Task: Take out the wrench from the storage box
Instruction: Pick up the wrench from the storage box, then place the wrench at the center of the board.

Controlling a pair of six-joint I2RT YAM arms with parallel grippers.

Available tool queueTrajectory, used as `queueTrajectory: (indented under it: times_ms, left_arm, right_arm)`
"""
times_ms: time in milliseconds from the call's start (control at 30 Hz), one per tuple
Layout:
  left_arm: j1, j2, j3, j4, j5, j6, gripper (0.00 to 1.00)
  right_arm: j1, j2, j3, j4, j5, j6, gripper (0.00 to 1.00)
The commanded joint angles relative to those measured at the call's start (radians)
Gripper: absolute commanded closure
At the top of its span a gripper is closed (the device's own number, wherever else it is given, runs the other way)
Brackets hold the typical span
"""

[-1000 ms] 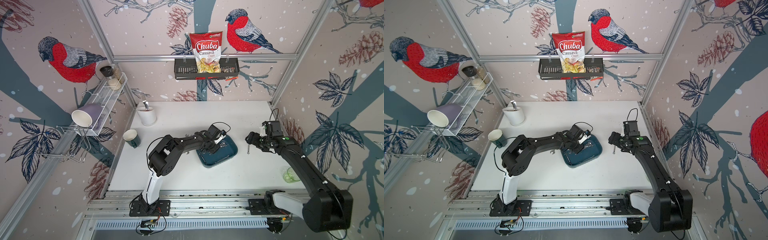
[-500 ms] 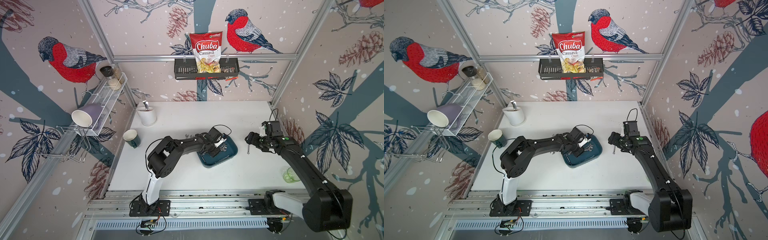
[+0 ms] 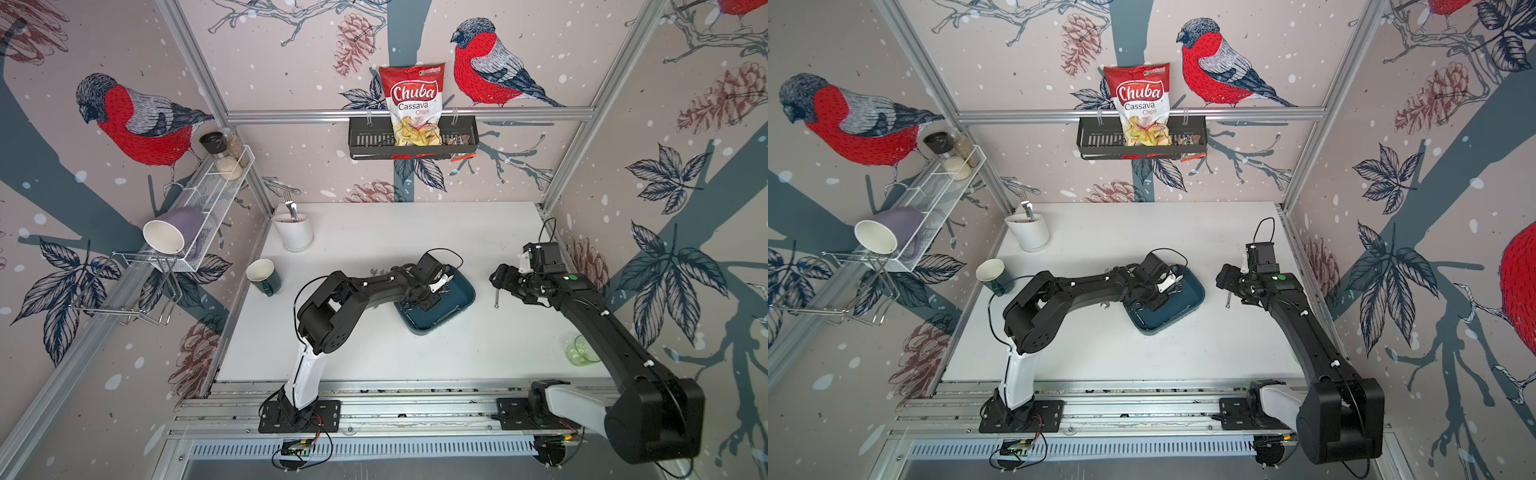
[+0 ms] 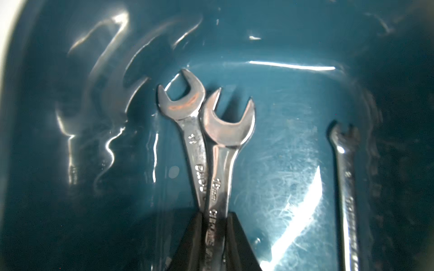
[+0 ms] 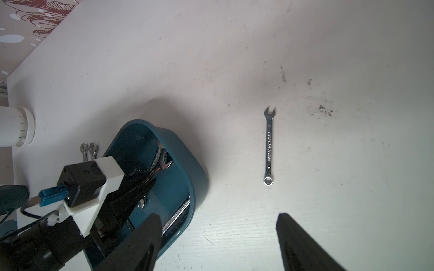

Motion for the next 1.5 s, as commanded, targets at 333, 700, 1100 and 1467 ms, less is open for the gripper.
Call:
queueTrajectory:
  times_ms: [333, 700, 1100, 1467]
  left_arm:
    - [-0.001, -0.077, 0.013, -0.073, 0.009, -0.040, 0.85]
    - [0.007, -0.149, 0.072, -0.109, -0.024, -0.085, 0.87]
    - [0.128, -0.245, 0.071, -0.129, -0.119, -0.152, 0.87]
    - [0.229, -0.208, -0.017, -0.077, -0.202, -0.246, 0.87]
  right_arm:
    - [0.000, -0.006, -0.003, 0.012, -0.007, 0.004, 0.18]
    - [0.000, -0.017, -0.005, 0.012, -0.009, 0.002, 0.18]
    - [0.000, -0.017, -0.006, 0.019, -0.019, 0.004, 0.18]
    - [-0.001, -0.019, -0.004, 0.015, -0.019, 0.002, 0.18]
